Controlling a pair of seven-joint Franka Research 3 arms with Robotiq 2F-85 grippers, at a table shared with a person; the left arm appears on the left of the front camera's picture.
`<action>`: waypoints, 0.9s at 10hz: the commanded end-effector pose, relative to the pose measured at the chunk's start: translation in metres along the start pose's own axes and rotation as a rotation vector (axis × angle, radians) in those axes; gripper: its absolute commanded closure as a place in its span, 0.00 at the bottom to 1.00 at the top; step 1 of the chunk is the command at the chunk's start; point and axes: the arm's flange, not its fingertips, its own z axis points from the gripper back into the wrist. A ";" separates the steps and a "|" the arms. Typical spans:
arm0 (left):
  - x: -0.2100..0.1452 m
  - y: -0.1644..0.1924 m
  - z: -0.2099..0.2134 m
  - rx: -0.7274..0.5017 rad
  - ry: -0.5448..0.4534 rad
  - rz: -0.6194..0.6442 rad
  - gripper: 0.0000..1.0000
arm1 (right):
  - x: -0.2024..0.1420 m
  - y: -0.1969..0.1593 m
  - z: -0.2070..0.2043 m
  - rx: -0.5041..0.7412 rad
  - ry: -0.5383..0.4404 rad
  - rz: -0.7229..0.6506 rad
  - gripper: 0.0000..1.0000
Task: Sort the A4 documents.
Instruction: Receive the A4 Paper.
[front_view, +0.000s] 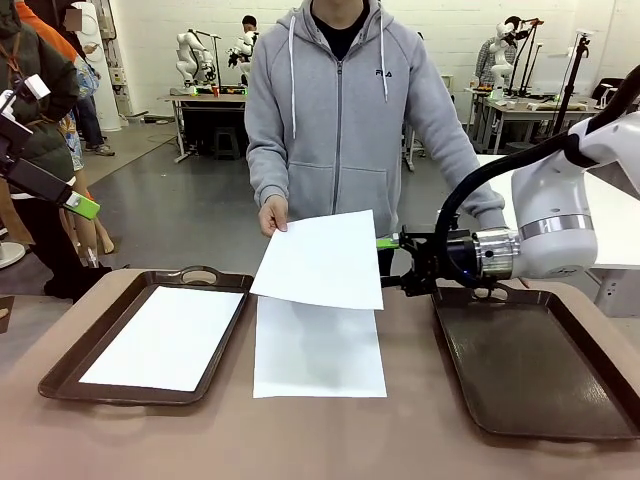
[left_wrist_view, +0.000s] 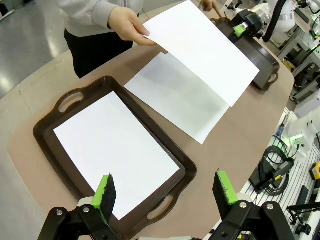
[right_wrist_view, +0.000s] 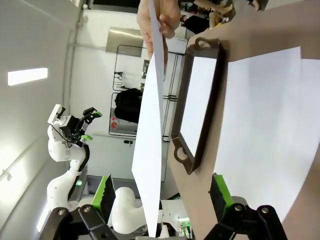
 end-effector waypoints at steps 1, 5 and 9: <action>0.000 -0.001 0.000 0.003 0.001 0.000 0.00 | 0.007 -0.003 -0.016 0.054 -0.007 -0.033 0.00; 0.000 -0.001 0.000 0.003 0.001 0.000 0.00 | 0.014 0.003 -0.044 0.080 -0.020 -0.048 0.00; 0.000 -0.001 0.000 0.003 0.001 0.000 0.00 | 0.008 0.002 -0.060 0.091 0.015 -0.088 0.00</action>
